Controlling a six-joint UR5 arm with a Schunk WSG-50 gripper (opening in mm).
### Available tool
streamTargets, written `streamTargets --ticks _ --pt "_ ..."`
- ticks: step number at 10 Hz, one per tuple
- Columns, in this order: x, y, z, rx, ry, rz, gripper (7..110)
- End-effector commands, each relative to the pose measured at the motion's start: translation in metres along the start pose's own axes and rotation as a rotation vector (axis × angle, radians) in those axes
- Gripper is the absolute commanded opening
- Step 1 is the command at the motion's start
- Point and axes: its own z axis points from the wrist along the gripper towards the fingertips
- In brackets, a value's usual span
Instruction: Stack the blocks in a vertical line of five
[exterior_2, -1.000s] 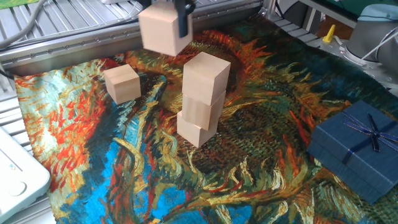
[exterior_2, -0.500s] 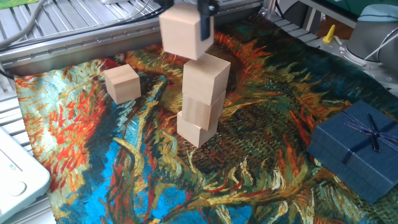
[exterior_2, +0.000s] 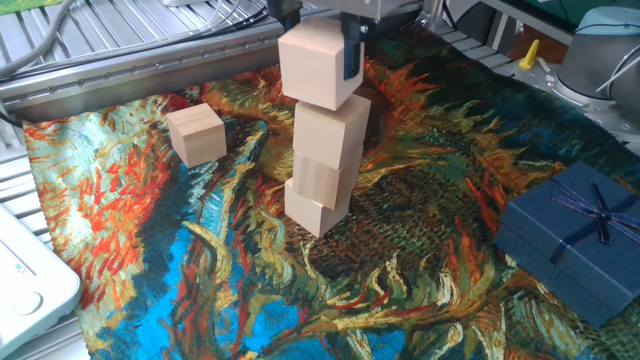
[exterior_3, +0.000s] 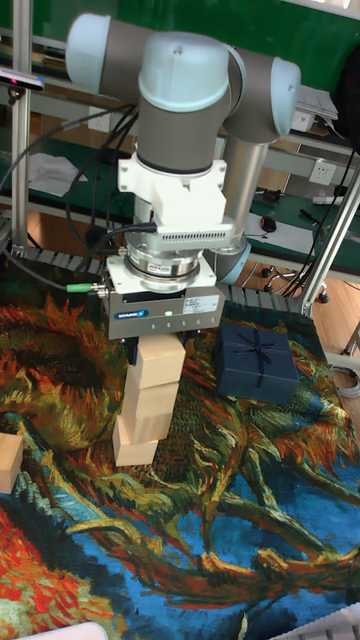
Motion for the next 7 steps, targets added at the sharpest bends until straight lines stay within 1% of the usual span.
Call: streamTargets --ticks 1,3,5,6,7 --pt "-0.0036 0.0068 0.0037 -0.002 -0.021 0.014 22" --pt "-0.0041 0.007 0.0054 0.014 -0.031 0.026 22" --pt "-0.0032 0.0091 0.0097 0.041 -0.042 0.048 22" --pt "-0.0017 0.0084 0.0096 0.048 -0.04 0.045 22" --pt "-0.0003 0.0096 0.0091 0.045 -0.039 0.043 22"
